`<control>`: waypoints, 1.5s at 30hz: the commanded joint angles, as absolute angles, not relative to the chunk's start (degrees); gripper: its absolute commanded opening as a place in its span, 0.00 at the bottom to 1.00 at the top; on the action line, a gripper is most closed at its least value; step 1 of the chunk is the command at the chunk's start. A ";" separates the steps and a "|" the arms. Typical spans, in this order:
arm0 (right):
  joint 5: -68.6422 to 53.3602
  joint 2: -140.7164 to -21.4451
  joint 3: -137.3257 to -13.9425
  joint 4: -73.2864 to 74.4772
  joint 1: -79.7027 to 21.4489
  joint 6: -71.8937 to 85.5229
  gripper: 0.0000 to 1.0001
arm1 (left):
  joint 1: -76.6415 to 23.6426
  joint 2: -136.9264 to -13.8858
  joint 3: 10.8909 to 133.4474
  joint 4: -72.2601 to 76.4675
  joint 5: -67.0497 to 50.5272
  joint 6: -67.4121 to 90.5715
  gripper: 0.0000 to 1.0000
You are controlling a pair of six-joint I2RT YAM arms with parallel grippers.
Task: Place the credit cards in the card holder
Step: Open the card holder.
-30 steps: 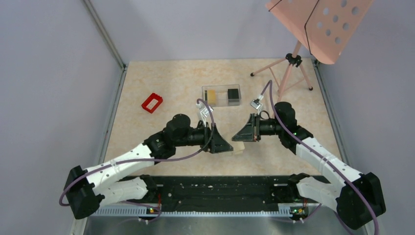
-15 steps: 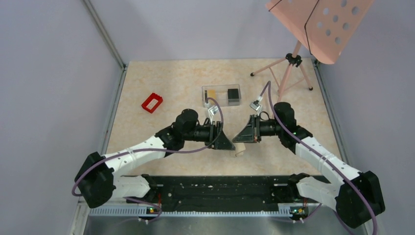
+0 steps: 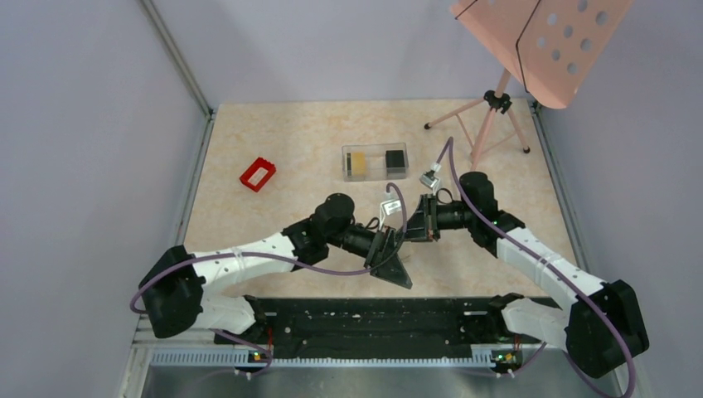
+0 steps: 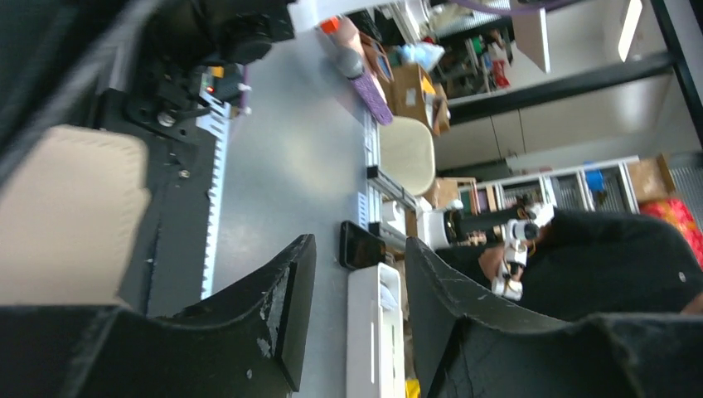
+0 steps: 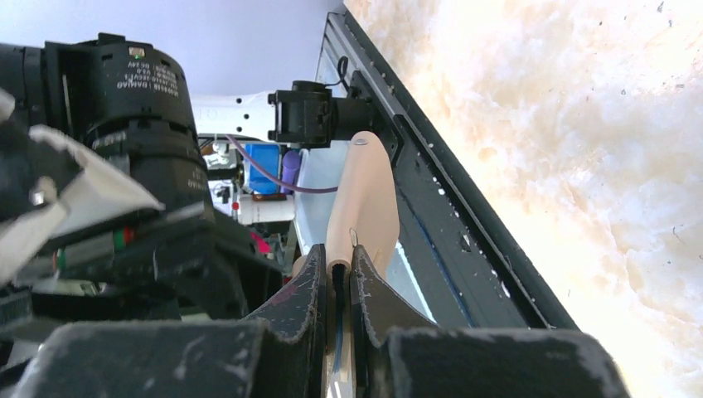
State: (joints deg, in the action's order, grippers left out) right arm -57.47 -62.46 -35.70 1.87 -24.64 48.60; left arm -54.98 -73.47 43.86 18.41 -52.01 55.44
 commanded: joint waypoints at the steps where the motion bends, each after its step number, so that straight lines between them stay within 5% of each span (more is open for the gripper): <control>1: -56.17 -62.50 -38.98 -0.18 -24.88 47.48 0.00 | -56.98 -76.31 48.41 22.65 -56.72 55.44 0.47; 9: -58.29 -62.43 -39.83 4.05 -24.93 42.95 0.00 | -52.85 -72.37 49.65 18.77 -51.75 51.38 0.57; 18: -62.31 -62.62 -41.57 10.72 -24.95 34.96 0.00 | -44.77 -67.29 52.92 -5.25 -38.87 36.89 0.62; 29: -71.04 -63.35 -43.61 13.10 -24.99 30.85 0.00 | -42.63 -75.34 56.99 -20.92 -53.02 24.51 0.65; 36: -69.51 -64.54 -44.60 12.49 -24.99 31.43 0.00 | -42.71 -74.94 51.99 -8.22 -62.57 32.21 0.48; 41: -64.50 -65.82 -45.09 12.12 -24.97 33.40 0.00 | -42.71 -72.51 49.55 -5.25 -61.69 35.23 0.01; 42: -62.63 -66.03 -44.98 12.17 -24.98 34.11 0.00 | -42.71 -72.02 49.11 -5.75 -60.09 35.32 0.00; 45: -60.84 -65.97 -42.77 7.74 -25.00 38.96 0.22 | -42.71 -69.42 47.55 -7.08 -53.25 35.93 0.00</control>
